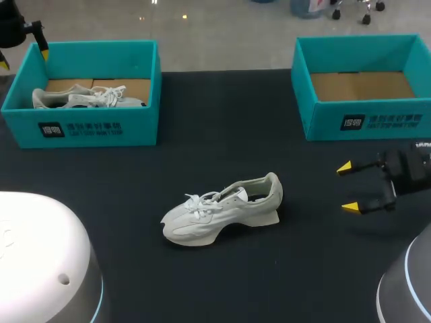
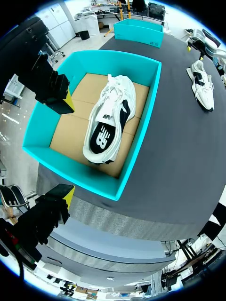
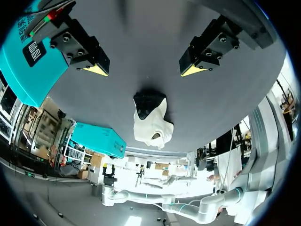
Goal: Take the shoe out of the shoebox, open the shoe tongue, remove and reinsert the insole, then place the shoe into the shoebox
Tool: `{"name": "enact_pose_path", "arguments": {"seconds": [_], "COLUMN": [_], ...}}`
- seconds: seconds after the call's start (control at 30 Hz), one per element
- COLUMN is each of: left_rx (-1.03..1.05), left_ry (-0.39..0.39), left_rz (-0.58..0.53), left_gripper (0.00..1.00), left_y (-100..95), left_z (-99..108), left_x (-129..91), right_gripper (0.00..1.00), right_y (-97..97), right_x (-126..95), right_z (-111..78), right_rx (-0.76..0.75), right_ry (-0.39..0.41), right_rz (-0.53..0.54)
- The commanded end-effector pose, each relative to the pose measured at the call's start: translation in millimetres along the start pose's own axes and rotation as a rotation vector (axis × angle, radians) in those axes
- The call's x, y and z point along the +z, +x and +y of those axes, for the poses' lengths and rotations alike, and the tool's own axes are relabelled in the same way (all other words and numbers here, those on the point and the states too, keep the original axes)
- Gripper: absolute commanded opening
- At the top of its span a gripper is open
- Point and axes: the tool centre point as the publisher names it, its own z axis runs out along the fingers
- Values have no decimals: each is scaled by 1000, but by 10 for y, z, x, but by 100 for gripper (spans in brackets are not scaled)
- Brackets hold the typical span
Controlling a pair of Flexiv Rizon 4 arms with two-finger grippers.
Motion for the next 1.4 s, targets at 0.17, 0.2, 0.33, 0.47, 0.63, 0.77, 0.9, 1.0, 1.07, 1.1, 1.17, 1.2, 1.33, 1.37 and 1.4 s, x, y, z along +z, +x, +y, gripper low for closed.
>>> {"name": "enact_pose_path", "arguments": {"seconds": [0.17,0.2,0.33,0.47,0.63,0.77,0.9,1.0,1.07,1.1,1.17,1.2,1.33,1.37,1.4], "left_rx": [2,2,2,2,2,2,2,2,2,2,2,2,2,2,2], "left_ry": [0,0,0,0,0,0,0,0,0,0,0,0,0,0,0], "left_rz": [1,1,1,1,1,1,1,1,1,1,1,1,1,1,1], "left_gripper": [100,100,100,100,100,100,100,100,100,100,100,100,100,100,100], "left_y": [3,3,3,3,3,3,3,3,3,3,3,3,3,3,3], "left_z": [3,3,3,3,3,3,3,3,3,3,3,3,3,3,3], "left_x": [-3,-3,-3,-3,-3,-3,-3,-3,-3,-3,-3,-3,-3,-3,-3], "right_gripper": [100,100,100,100,100,100,100,100,100,100,100,100,100,100,100], "right_y": [3,3,17,38,78,93,86,68,56,47,20,8,-60,-67,-71], "right_x": [4,4,82,237,460,642,807,892,963,996,1064,1087,1197,1216,1231], "right_z": [2,2,52,169,321,443,523,551,564,555,538,534,514,513,514], "right_rx": [0,0,-5,-15,-28,-44,-65,-74,-78,-78,-80,-79,-75,-74,-76], "right_ry": [2,2,-2,-9,-25,-37,-56,-44,-39,-36,-27,-29,-38,-36,-33], "right_rz": [-1,-1,-13,-45,-40,-23,26,51,67,71,83,87,112,117,121]}}
